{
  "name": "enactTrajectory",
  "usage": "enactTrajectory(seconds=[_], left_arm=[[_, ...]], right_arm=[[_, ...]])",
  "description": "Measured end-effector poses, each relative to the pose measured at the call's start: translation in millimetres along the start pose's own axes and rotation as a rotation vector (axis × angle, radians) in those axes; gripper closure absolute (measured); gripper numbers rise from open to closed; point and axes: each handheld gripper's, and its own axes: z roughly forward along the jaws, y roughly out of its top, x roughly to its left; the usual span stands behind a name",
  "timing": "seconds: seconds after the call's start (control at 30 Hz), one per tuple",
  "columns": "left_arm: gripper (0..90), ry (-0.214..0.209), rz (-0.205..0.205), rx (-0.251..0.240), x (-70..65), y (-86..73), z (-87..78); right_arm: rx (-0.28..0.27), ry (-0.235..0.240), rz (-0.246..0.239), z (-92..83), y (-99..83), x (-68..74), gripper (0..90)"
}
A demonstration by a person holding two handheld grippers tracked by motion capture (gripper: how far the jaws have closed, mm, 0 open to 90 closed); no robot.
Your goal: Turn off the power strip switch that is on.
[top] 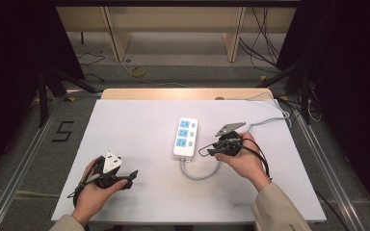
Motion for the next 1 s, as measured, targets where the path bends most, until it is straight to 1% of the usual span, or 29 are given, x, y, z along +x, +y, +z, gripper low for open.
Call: enactTrajectory(seconds=[0.13, 0.23, 0.37, 0.53, 0.63, 0.7, 0.8, 0.9, 1.0], left_arm=[[21.6, 0.001, 0.0, 0.001, 0.1, -0.1, 0.0], [21.7, 0.001, -0.002, -0.001, -0.2, -0.1, 0.2], [21.7, 0.001, 0.001, 0.002, -0.1, -0.1, 0.0], [21.7, 0.002, 0.001, 0.003, 0.2, -0.2, -0.2], [21.7, 0.001, -0.002, 0.0, -0.3, -0.2, 0.1], [21.7, 0.0, 0.002, 0.003, -0.1, -0.2, -0.1], [21.7, 0.0, 0.003, 0.005, 0.0, -0.2, -0.2], [21.7, -0.001, 0.0, 0.001, -0.5, 0.0, 0.0], [21.7, -0.002, 0.001, 0.001, -0.7, 0.3, -0.3]], right_arm=[[-0.006, -0.007, 0.005, -5.2, -8.7, -0.9, 64.0], [-0.031, -0.004, 0.025, -9.8, -14.5, -1.8, 61.0], [-0.054, -0.004, 0.032, -14.6, -24.7, -3.4, 57.1], [-0.103, -0.001, 0.05, -20.3, -39.1, -4.6, 55.5], [-0.118, 0.008, 0.063, -22.7, -47.3, -4.6, 55.2], [-0.136, 0.013, 0.07, -23.8, -53.3, -4.4, 55.1], [-0.186, 0.019, 0.103, -25.4, -63.5, -2.7, 52.7], [-0.225, 0.009, 0.113, -27.6, -71.7, -1.3, 51.9], [-0.249, 0.008, 0.127, -30.5, -78.1, -0.1, 50.4]])
